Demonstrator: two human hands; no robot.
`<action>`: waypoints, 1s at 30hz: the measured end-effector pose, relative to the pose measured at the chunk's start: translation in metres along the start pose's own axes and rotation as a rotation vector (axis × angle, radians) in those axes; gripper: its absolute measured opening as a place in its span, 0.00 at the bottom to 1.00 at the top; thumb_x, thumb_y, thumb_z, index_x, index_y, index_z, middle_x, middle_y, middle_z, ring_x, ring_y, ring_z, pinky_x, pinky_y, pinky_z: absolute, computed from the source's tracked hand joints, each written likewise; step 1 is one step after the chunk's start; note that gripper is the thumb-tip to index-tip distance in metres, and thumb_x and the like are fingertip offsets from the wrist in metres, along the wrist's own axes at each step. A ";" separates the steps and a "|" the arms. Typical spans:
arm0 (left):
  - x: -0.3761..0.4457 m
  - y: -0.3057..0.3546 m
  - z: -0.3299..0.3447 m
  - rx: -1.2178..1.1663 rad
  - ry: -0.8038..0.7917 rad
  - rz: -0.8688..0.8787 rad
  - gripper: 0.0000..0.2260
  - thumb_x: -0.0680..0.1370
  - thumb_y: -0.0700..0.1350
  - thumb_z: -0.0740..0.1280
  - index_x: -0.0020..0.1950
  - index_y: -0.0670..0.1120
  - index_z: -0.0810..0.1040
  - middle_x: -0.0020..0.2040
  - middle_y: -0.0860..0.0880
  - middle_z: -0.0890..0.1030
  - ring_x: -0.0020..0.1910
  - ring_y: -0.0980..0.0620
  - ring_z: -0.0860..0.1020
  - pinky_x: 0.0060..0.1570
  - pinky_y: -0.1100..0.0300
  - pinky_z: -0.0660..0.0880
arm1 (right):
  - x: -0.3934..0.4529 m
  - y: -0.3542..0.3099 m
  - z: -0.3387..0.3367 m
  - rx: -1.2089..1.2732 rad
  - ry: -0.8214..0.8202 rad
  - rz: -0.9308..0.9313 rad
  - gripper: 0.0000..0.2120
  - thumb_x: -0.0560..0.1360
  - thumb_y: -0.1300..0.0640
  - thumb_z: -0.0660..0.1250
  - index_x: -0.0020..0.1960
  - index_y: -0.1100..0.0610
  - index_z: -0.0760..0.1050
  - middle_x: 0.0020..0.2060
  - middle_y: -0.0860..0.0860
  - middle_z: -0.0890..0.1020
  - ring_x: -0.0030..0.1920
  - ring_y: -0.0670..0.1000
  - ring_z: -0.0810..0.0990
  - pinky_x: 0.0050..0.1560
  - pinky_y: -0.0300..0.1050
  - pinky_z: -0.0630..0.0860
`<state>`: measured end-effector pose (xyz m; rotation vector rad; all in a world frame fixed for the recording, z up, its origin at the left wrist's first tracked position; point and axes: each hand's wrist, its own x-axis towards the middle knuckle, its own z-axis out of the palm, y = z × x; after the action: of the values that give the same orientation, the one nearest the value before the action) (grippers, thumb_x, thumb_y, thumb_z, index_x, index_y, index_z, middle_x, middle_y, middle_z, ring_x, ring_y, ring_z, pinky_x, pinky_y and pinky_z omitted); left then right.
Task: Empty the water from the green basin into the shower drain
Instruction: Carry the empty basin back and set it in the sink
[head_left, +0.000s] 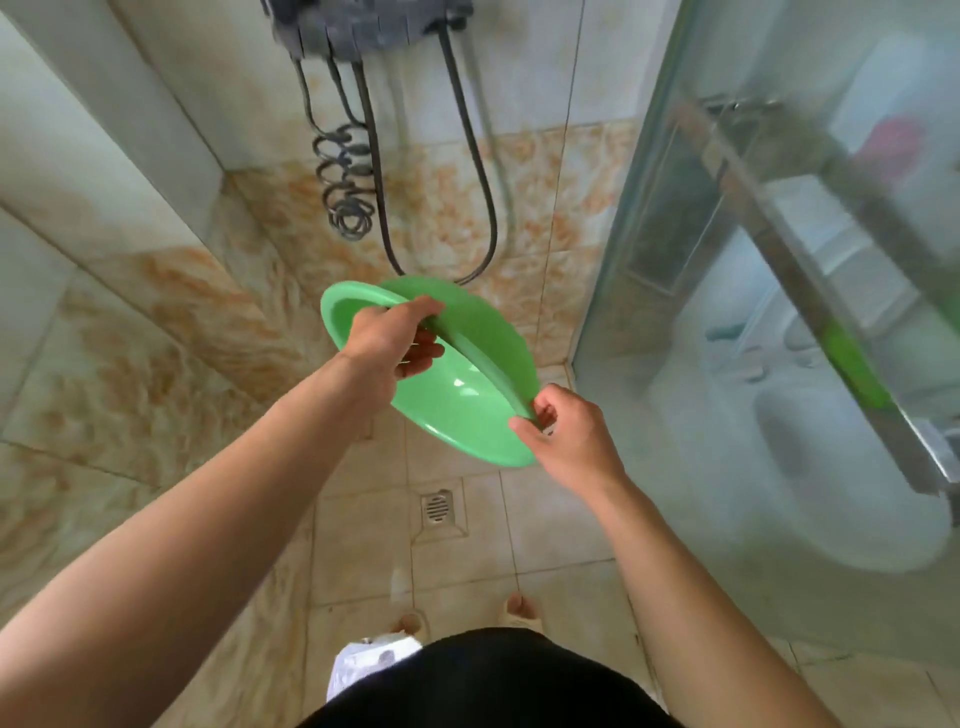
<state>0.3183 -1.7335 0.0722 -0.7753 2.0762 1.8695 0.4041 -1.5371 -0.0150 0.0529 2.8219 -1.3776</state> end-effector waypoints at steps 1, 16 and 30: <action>-0.003 0.008 -0.001 -0.006 -0.017 0.015 0.09 0.71 0.47 0.73 0.43 0.43 0.79 0.31 0.49 0.80 0.29 0.52 0.81 0.33 0.59 0.77 | -0.002 -0.002 -0.004 0.007 0.009 0.003 0.12 0.69 0.51 0.71 0.36 0.55 0.70 0.33 0.53 0.78 0.36 0.56 0.77 0.38 0.52 0.75; -0.039 0.067 -0.059 -0.195 -0.208 0.160 0.09 0.70 0.47 0.73 0.44 0.42 0.79 0.30 0.48 0.78 0.30 0.50 0.79 0.30 0.60 0.76 | -0.043 -0.065 0.016 -0.086 0.129 0.175 0.11 0.66 0.46 0.70 0.39 0.52 0.74 0.36 0.48 0.80 0.36 0.49 0.78 0.35 0.43 0.74; -0.043 0.060 -0.121 -0.143 -0.387 0.293 0.22 0.70 0.60 0.73 0.52 0.43 0.78 0.45 0.48 0.83 0.37 0.51 0.83 0.35 0.60 0.78 | -0.086 -0.123 0.049 0.196 0.342 0.354 0.07 0.72 0.56 0.71 0.45 0.60 0.78 0.40 0.59 0.85 0.44 0.61 0.84 0.43 0.58 0.82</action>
<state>0.3426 -1.8389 0.1635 -0.1154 1.8995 2.1312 0.4858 -1.6536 0.0528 0.8180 2.7149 -1.6768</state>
